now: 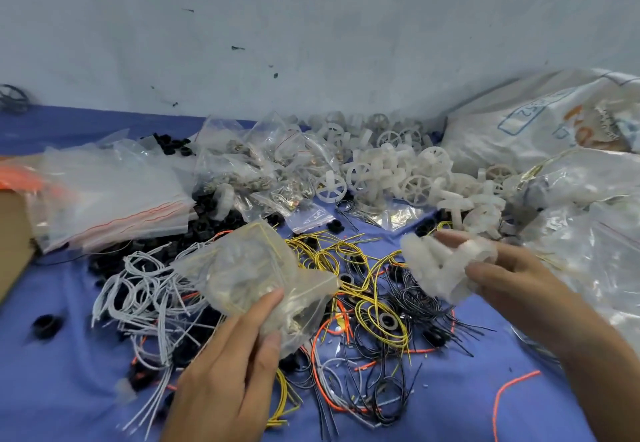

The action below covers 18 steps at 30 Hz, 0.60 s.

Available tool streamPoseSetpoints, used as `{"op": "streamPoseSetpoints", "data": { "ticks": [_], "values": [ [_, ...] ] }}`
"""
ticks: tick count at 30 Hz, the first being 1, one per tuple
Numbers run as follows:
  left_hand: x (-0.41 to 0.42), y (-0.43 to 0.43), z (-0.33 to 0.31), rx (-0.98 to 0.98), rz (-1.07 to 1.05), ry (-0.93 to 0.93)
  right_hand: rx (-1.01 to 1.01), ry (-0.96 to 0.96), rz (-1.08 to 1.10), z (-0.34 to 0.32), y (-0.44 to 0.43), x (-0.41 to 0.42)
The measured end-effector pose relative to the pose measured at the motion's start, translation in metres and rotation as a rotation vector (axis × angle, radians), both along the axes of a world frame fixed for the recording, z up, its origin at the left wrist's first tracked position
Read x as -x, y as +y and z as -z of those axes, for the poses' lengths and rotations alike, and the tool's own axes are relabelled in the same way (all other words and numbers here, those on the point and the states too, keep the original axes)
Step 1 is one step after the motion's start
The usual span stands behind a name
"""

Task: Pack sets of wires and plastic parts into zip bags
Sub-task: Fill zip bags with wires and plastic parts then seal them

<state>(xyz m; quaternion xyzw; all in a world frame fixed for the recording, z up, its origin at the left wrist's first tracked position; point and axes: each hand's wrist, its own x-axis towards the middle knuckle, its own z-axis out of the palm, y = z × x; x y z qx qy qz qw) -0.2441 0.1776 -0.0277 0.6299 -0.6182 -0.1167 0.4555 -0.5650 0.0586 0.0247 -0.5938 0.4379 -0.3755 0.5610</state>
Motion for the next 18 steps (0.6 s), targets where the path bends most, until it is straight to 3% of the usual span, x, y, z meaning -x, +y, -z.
{"op": "streamPoseSetpoints", "data": {
  "ticks": [6,12,16,18],
  "values": [
    [-0.002,0.002,0.005,-0.017,0.043,-0.031,-0.314,-0.330,-0.356,0.033,0.060,-0.072],
    [-0.004,0.004,0.007,-0.023,0.062,-0.065,-0.344,-0.554,-0.229,0.046,0.060,-0.138],
    [-0.006,0.002,0.005,-0.015,0.041,-0.075,-0.442,-0.807,-0.278,0.050,0.069,-0.159],
    [-0.005,0.002,0.004,-0.019,0.061,-0.088,-0.478,-0.823,-0.219,0.054,0.075,-0.161]
  ]
}}
